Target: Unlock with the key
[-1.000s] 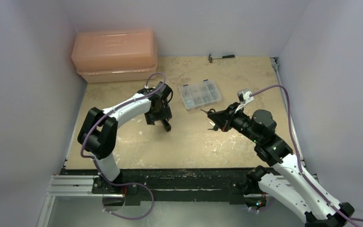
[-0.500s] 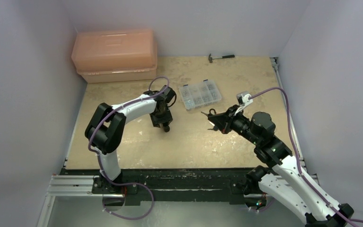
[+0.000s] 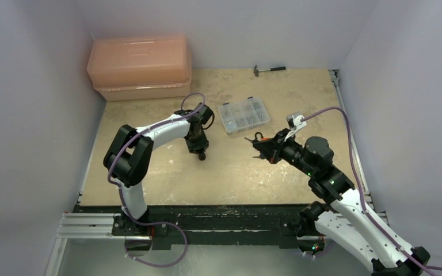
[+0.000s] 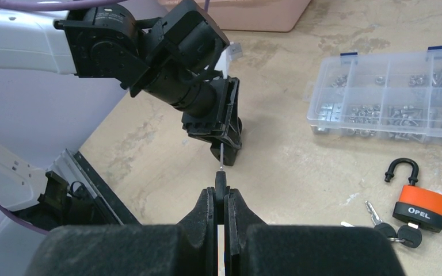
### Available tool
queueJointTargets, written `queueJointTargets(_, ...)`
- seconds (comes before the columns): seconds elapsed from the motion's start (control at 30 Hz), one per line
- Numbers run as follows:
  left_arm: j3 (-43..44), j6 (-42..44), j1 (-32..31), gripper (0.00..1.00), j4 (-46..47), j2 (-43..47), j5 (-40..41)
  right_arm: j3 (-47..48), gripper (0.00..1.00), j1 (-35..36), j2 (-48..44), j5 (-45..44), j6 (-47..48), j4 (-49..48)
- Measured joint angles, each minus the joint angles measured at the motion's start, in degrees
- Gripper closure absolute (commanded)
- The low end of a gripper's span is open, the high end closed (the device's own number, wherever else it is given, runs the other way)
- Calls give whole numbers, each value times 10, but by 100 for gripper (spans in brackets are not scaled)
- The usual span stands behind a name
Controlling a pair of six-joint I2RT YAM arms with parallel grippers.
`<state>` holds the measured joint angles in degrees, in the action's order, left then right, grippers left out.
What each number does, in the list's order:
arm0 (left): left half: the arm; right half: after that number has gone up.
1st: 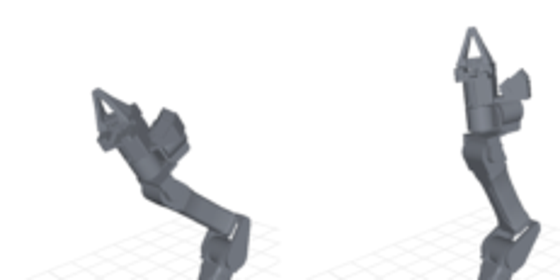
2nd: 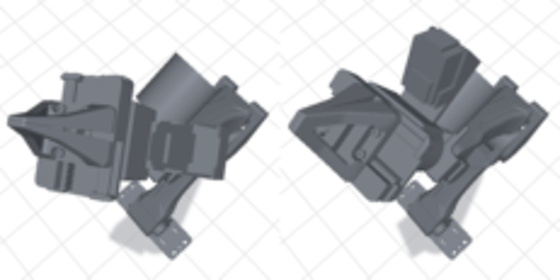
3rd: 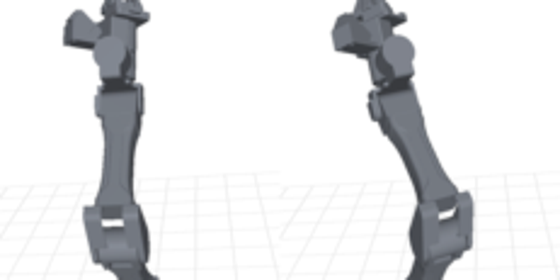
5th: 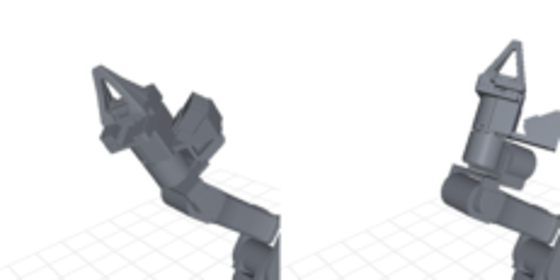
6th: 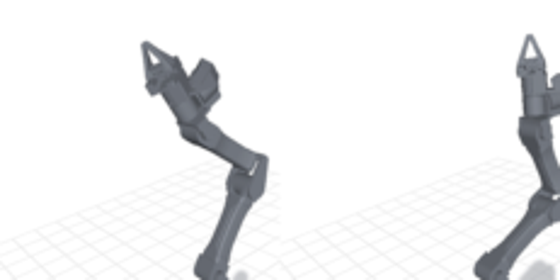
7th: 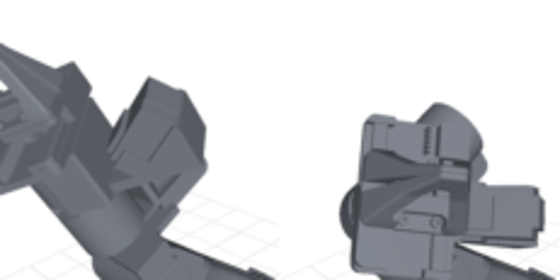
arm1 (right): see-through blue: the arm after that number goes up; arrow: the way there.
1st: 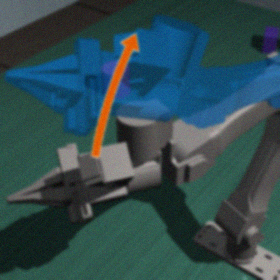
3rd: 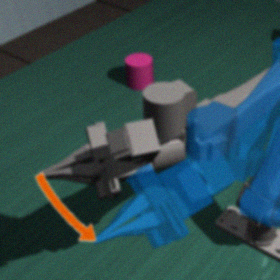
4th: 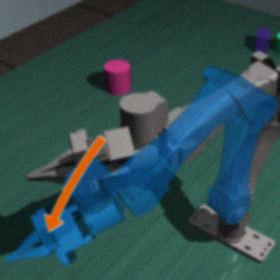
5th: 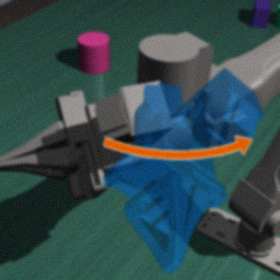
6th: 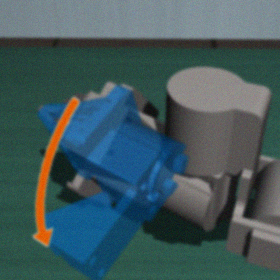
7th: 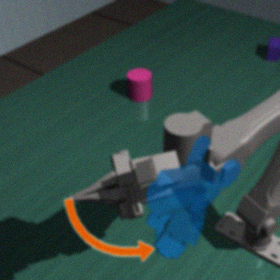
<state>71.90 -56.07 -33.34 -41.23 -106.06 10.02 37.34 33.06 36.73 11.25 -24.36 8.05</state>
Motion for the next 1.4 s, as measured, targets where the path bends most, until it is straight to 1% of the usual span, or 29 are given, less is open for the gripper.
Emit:
queueJointTargets(0.27, -29, -45, 26, 100, 5, 32, -67, -22, 100, 5, -1, -1, 0, -25)
queueJointTargets(0.4, -41, -81, 40, 100, -2, 60, -107, -42, 100, 26, -13, -11, 3, -55)
queueJointTargets(0.5, -39, -97, 43, 100, -6, 62, -137, -45, 100, 60, -14, -34, 12, -71)
queueJointTargets(0.63, -24, -104, 45, 100, -38, 58, -183, -45, 100, 119, 4, -71, 30, -96)
queueJointTargets(0.83, -18, -114, 45, 100, -43, 55, -246, -37, 100, 176, 43, -122, 56, -117)
queueJointTargets(1.17, -28, -125, 52, 100, -34, 55, -299, -12, 100, 297, 113, -229, 112, -132)
queueJointTargets(1.3, -33, -124, 56, 100, -32, 55, -307, -12, 100, 330, 139, -263, 129, -133)
queueJointTargets(1.4, -35, -123, 59, 100, -31, 54, -309, -8, 100, 351, 179, -289, 141, -132)
